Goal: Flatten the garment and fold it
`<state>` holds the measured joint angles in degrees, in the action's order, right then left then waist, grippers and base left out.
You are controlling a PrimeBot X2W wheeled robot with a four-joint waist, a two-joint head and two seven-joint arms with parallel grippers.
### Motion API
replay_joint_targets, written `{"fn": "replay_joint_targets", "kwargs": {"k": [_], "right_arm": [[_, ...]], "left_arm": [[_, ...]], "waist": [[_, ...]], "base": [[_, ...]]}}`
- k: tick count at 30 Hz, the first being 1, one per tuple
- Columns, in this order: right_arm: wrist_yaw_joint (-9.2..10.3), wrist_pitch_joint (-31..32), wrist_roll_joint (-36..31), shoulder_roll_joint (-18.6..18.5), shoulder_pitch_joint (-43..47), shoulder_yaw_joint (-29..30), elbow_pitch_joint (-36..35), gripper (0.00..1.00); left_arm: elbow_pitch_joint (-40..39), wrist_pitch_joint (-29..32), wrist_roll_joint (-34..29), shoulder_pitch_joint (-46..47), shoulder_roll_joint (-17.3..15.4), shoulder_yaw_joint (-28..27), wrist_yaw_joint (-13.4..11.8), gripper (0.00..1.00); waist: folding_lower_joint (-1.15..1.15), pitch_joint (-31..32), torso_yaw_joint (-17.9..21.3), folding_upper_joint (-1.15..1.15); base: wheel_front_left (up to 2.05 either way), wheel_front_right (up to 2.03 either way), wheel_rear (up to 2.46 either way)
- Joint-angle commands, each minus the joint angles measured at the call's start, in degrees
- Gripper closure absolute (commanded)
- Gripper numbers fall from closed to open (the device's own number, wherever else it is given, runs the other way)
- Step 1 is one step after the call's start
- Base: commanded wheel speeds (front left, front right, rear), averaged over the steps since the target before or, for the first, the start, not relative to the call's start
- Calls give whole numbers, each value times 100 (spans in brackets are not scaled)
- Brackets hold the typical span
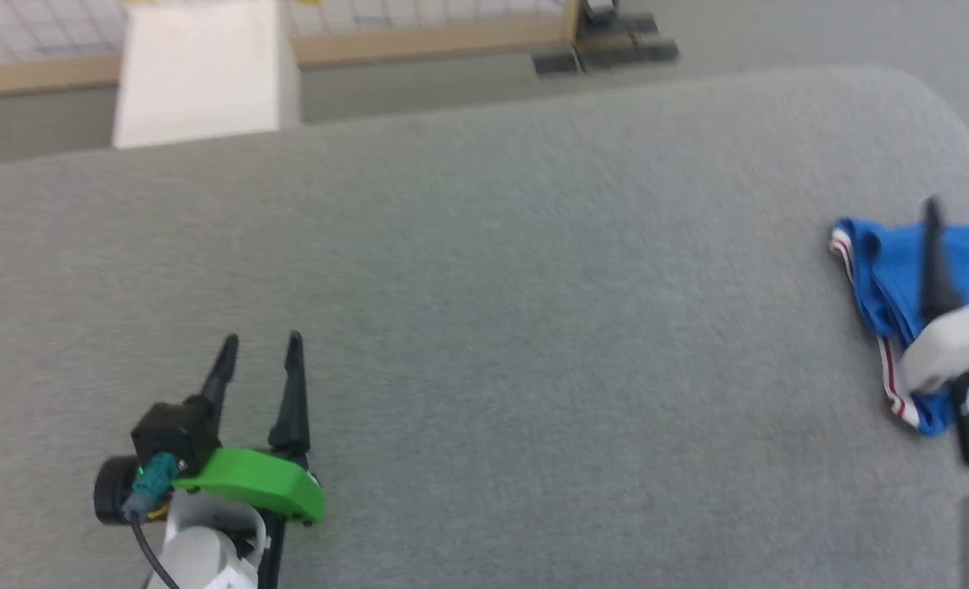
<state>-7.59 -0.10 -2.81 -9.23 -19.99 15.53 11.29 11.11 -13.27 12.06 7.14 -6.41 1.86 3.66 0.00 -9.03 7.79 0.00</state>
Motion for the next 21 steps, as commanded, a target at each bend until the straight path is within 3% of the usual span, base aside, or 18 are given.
{"fn": "replay_joint_targets", "kwargs": {"k": [1, 5, 13, 21], "right_arm": [[10, -61, 146, 112, 225, -98, -195, 0], [10, -117, 534, 325, 937, -595, -801, 0], [10, -365, 802, 558, 1882, -1203, -1248, 0], [10, -545, 795, 630, 2283, -1197, -1250, 0]], "left_arm": [[59, -31, 45, -67, 39, 6, 33, 0], [215, -52, 169, -137, 76, 17, 57, 0], [473, -96, 191, -204, 76, 37, 20, 0], [651, -138, 206, -215, 99, 53, -17, 0]], "waist": [[0, 673, -611, 0], [0, 840, -746, 0], [0, 983, -932, 0], [0, 1052, -1079, 0]], "base": [[0, 0, 0], [0, 0, 0], [0, 0, 0], [0, 0, 0]]}}
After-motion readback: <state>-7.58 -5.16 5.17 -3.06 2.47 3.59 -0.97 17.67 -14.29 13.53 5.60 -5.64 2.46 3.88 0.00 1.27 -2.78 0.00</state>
